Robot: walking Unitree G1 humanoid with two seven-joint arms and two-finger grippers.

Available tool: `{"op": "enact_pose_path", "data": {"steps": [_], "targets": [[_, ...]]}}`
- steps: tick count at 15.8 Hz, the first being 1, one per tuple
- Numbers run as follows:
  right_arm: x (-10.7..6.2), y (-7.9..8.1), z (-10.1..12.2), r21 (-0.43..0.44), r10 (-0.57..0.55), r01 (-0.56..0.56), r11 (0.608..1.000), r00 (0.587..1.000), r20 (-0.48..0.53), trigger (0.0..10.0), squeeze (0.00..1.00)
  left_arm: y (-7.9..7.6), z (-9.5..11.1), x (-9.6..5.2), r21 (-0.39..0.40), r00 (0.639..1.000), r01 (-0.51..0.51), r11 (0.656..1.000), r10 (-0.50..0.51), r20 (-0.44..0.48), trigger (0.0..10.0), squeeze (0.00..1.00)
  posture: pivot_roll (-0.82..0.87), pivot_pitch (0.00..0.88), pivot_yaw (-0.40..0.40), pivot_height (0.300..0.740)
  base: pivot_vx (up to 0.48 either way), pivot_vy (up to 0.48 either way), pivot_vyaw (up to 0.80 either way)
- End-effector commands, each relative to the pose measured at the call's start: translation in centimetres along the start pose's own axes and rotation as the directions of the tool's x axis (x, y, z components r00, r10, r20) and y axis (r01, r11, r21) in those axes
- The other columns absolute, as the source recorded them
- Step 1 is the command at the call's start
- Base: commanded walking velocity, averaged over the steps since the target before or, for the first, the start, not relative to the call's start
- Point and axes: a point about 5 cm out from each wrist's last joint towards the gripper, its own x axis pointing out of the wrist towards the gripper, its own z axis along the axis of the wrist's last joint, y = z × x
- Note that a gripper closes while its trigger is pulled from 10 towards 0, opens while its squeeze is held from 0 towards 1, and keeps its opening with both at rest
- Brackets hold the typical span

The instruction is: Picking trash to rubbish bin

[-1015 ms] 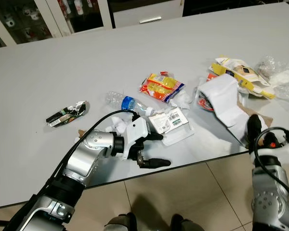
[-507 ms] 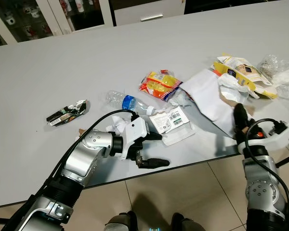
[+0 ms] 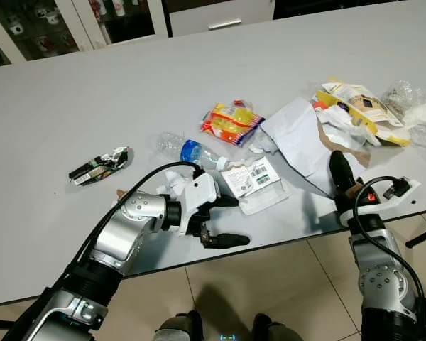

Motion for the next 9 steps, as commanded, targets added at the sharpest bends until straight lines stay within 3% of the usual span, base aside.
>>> {"op": "enact_pose_path", "data": {"steps": [1,4,5,6,9], "targets": [[-0.3,-0.1,-0.3,0.014,0.015,-0.015,1.0,1.0,-0.025,10.0,0.0,-0.2,0.2,-0.2,0.008,1.0,0.003,1.0,-0.003,0.008,10.0,0.0,0.26,0.2,0.071,0.74,0.0,0.0,0.0],[0.2,-0.8,-1.1,0.018,0.008,-0.007,1.0,0.997,-0.074,10.0,0.0,-0.2,0.2,-0.2,0.007,1.0,-0.001,1.0,0.0,0.008,10.0,0.0,0.26,0.203,0.069,0.74,0.0,0.0,0.0],[0.6,-1.0,-1.7,0.019,0.014,-0.012,1.0,0.994,-0.11,1.5,0.0,-0.2,0.2,-0.3,0.005,1.0,-0.002,1.0,0.002,0.008,10.0,0.0,0.27,0.207,0.066,0.74,0.0,0.0,0.0],[0.8,-1.0,-2.1,0.025,0.026,-0.023,0.999,0.991,-0.13,0.0,0.0,-0.3,0.1,-0.3,0.004,1.0,-0.003,1.0,0.003,0.008,10.0,0.0,0.27,0.208,0.063,0.74,0.0,0.0,0.0],[1.1,-1.3,-2.8,0.028,0.029,-0.025,0.999,0.986,-0.162,0.0,0.0,-0.4,0.1,-0.4,0.001,1.0,-0.007,1.0,0.007,0.008,10.0,0.0,0.28,0.206,0.06,0.74,0.0,0.0,0.0]]}}
